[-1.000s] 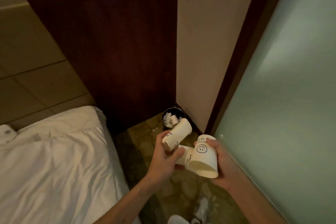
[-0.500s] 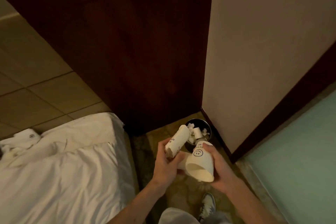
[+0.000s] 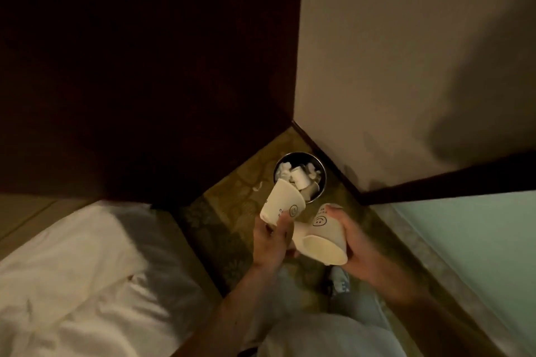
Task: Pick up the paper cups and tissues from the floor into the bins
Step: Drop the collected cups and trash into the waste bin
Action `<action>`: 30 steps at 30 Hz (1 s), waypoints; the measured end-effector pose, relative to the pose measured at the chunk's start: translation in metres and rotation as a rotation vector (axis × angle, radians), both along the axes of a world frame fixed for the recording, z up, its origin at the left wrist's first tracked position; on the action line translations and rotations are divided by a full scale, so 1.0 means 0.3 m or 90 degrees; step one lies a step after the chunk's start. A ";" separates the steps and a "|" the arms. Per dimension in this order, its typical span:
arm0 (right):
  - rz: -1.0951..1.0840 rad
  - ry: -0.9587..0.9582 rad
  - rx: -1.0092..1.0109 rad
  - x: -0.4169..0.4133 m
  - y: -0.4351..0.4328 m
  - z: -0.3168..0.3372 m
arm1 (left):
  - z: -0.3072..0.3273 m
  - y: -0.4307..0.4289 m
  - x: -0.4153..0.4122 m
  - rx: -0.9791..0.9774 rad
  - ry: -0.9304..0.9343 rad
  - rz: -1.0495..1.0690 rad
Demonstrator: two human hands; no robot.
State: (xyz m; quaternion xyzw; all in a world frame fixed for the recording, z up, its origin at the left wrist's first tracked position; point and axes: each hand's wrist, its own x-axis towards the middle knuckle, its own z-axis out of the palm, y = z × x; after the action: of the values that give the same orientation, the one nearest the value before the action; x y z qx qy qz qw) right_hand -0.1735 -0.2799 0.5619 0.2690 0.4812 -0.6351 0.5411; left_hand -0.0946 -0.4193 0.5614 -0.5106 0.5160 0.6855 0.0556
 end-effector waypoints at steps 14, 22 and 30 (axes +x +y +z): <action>-0.267 0.000 -0.015 -0.257 -0.162 -0.768 | -0.943 -0.260 -0.607 0.008 -0.294 -0.274; -0.336 0.011 0.010 -0.347 -0.115 -1.056 | -1.254 -0.214 -0.836 0.190 -0.280 -0.265; -0.332 0.017 -0.051 -0.394 -0.175 -1.097 | -1.183 -0.279 -0.732 0.211 -0.307 -0.653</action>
State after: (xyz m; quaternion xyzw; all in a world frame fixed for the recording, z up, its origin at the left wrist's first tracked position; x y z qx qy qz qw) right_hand -0.2917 -0.3323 0.2329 0.3538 0.3771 -0.7750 0.3633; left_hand -0.3141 -0.5029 0.2065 -0.3219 0.5559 0.5070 0.5747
